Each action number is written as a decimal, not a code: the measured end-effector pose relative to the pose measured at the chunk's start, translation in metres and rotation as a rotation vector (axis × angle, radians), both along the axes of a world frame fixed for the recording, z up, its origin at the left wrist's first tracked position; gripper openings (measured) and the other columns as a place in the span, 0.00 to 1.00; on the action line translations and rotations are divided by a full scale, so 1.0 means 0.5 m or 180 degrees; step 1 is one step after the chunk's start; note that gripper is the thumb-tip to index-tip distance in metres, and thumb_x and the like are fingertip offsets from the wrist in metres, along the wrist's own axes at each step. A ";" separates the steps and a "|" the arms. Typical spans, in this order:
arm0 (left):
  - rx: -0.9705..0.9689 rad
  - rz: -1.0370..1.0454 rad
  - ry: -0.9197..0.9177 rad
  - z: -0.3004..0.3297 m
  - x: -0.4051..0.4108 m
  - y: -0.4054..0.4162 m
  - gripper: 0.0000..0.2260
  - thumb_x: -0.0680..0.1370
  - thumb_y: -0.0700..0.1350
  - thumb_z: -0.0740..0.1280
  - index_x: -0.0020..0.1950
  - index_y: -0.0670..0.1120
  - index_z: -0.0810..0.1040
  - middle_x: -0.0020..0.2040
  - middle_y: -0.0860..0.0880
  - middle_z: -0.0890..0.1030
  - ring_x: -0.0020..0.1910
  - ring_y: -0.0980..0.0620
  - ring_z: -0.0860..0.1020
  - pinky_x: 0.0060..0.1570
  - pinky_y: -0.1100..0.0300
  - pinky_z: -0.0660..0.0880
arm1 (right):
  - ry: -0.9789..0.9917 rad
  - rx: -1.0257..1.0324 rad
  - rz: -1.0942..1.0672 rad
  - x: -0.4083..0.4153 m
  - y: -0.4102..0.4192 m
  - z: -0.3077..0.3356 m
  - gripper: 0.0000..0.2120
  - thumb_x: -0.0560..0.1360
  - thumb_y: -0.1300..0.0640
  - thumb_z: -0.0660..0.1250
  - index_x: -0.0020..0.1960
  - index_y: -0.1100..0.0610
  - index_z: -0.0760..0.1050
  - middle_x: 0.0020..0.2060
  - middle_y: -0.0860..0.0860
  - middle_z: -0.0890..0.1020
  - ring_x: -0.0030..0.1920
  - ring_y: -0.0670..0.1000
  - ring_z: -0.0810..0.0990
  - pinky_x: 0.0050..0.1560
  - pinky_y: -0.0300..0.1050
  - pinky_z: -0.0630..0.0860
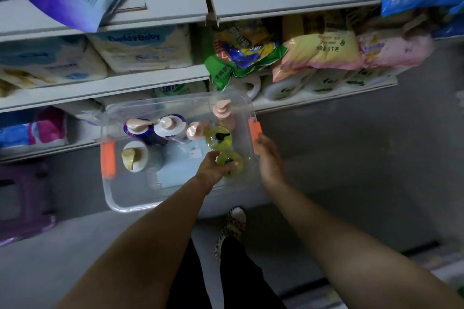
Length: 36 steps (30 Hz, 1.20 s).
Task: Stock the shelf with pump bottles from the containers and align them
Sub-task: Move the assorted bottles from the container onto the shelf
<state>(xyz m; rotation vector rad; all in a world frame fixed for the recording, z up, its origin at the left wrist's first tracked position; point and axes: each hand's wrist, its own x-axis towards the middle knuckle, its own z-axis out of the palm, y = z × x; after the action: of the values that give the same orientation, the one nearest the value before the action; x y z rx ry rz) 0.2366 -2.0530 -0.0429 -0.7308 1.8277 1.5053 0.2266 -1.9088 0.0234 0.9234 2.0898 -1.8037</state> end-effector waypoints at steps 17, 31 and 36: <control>-0.1029 -0.0133 -0.0340 -0.050 -0.026 0.041 0.30 0.68 0.50 0.79 0.63 0.44 0.68 0.55 0.46 0.78 0.57 0.43 0.78 0.56 0.53 0.76 | 0.0068 -0.0084 0.0405 0.026 0.014 -0.008 0.22 0.81 0.55 0.65 0.74 0.51 0.69 0.74 0.48 0.70 0.72 0.46 0.68 0.72 0.43 0.66; 0.0199 -0.0118 0.0253 0.245 -0.069 -0.110 0.19 0.67 0.42 0.78 0.57 0.44 0.80 0.54 0.42 0.84 0.52 0.46 0.81 0.58 0.49 0.78 | -0.0157 -0.0092 0.1280 -0.005 -0.009 0.107 0.10 0.83 0.53 0.60 0.61 0.48 0.76 0.71 0.50 0.72 0.73 0.51 0.68 0.77 0.52 0.58; 0.0244 -0.0121 0.0899 0.435 -0.106 -0.142 0.11 0.72 0.47 0.74 0.53 0.45 0.84 0.47 0.45 0.85 0.46 0.48 0.82 0.48 0.56 0.79 | -0.0449 -0.1273 0.0794 -0.042 -0.065 0.245 0.19 0.82 0.45 0.59 0.54 0.57 0.83 0.52 0.57 0.85 0.52 0.56 0.85 0.51 0.49 0.81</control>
<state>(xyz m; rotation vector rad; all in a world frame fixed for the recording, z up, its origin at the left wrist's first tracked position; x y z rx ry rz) 0.1834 -2.1242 0.1749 -0.4621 1.9621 1.7129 0.2057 -1.9413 0.1457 0.6311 1.5949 -1.8635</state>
